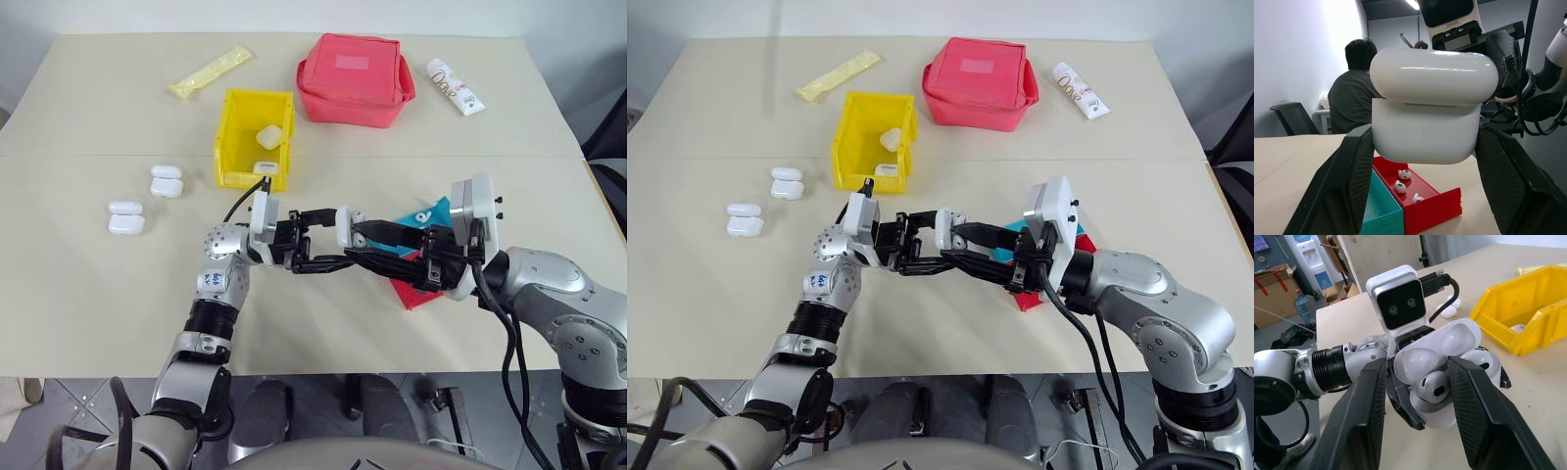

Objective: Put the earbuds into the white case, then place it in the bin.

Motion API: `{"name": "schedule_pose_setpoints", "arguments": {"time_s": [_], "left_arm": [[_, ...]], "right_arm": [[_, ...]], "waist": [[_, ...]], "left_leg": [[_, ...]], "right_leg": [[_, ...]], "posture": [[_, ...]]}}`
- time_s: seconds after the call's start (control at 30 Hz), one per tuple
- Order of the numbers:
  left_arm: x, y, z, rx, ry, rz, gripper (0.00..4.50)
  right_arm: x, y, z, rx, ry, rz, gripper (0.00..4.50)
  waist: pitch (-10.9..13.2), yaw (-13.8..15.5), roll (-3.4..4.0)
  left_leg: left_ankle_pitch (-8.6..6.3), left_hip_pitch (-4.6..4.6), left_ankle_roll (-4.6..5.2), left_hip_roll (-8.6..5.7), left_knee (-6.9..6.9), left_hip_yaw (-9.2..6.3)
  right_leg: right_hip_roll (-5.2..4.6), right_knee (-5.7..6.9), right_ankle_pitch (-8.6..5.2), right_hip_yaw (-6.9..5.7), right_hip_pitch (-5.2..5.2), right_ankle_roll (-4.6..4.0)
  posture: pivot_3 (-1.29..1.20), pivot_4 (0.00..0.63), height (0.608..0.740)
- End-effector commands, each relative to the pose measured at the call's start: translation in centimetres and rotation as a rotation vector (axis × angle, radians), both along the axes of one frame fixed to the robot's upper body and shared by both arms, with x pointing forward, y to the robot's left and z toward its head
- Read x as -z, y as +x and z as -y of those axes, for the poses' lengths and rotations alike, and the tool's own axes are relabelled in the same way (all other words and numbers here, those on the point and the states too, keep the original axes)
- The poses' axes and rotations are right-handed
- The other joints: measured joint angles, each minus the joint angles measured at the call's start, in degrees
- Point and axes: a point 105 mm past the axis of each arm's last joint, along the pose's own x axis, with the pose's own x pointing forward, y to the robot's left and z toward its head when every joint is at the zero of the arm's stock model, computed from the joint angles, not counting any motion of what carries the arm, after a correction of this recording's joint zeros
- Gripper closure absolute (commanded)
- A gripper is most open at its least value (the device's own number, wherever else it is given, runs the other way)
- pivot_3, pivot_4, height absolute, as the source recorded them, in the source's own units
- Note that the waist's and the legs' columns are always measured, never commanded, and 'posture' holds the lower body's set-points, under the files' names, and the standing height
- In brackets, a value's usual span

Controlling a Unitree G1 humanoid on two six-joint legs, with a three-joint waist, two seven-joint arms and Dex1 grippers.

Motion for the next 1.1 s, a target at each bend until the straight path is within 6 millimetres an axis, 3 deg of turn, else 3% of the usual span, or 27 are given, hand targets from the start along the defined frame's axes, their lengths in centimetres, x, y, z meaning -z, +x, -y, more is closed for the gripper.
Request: {"name": "schedule_pose_setpoints", "arguments": {"time_s": [0.03, 0.73, 1.1], "left_arm": [[-1.5, -0.6, 0.4, 0.043, -0.018, 0.087, 1.74], [-1.2, -0.6, 0.2, 0.032, -0.007, 0.081, 1.74], [-1.2, -0.5, 0.0, 0.027, -0.005, 0.082, 1.74]], "right_arm": [[-1.2, 0.9, 1.1, 0.086, -0.015, 0.057, 2.46], [-2.1, 0.6, 1.9, 0.124, -0.036, 0.087, 2.46], [-2.4, 1.1, 3.4, 0.189, -0.062, 0.11, 2.46]], "waist": [[0.0, -0.01, 0.0], [0.0, 0.04, 0.0], [0.0, 0.06, 0.0]], "left_leg": [[0.0, 0.0, 0.0, 0.0, 0.0, 0.0], [0.0, -0.04, 0.02, -0.01, 0.0, 0.0], [0.0, -0.04, 0.02, -0.01, 0.0, 0.0]], "right_leg": [[0.0, -0.01, 0.0, 0.0, 0.0, 0.0], [0.0, -0.02, 0.02, -0.01, 0.01, 0.03], [0.02, -0.03, 0.03, -0.01, 0.01, 0.04]], "posture": [[0.0, 0.15, 0.74], [0.0, 0.15, 0.74], [0.0, 0.15, 0.74]]}}
